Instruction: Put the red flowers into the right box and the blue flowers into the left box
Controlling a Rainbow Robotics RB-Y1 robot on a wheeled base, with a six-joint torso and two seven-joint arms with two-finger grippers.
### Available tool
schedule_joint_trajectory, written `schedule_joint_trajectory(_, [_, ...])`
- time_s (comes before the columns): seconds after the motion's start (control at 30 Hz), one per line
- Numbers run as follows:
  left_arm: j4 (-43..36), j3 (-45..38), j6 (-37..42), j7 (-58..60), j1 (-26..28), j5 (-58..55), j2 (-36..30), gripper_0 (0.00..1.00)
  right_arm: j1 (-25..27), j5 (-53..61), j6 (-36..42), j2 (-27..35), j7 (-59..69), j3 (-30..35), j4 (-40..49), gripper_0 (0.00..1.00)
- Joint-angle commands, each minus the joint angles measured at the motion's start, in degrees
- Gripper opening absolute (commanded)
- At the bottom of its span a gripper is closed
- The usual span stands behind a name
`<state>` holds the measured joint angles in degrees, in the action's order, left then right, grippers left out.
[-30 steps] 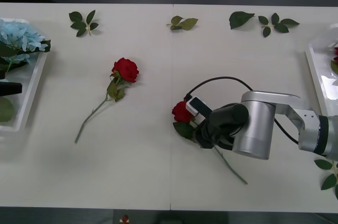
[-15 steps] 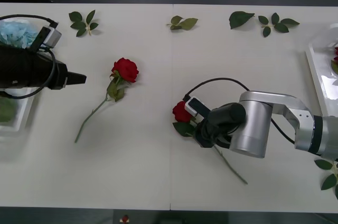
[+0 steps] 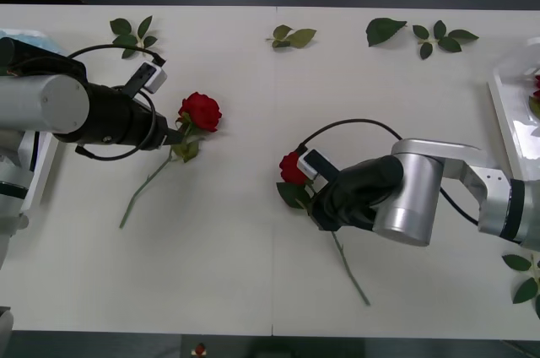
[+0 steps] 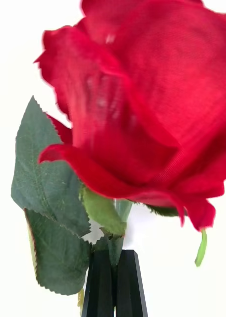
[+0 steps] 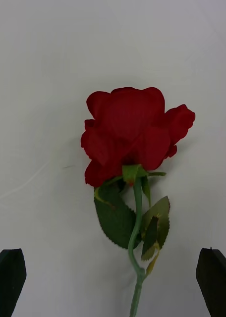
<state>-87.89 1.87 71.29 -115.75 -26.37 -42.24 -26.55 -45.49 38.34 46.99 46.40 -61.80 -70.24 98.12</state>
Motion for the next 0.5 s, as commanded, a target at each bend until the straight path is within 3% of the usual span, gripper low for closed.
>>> schedule_joint_trajectory(0.03, [3.25,0.24,-4.23,2.46,-1.84,-0.13,1.15,1.00,-3.56,7.71,-0.06,7.83,-2.28,5.02,1.90,0.00])
schedule_joint_trajectory(0.3, [5.27,3.31,-7.48,2.54,-1.84,1.37,1.15,1.00,-4.79,23.71,5.13,19.87,-4.38,16.71,-0.65,0.00])
schedule_joint_trajectory(0.5, [8.08,6.48,-12.57,2.46,-1.84,1.89,1.15,1.00,-4.79,30.92,12.42,24.80,-16.34,25.68,-11.81,0.00])
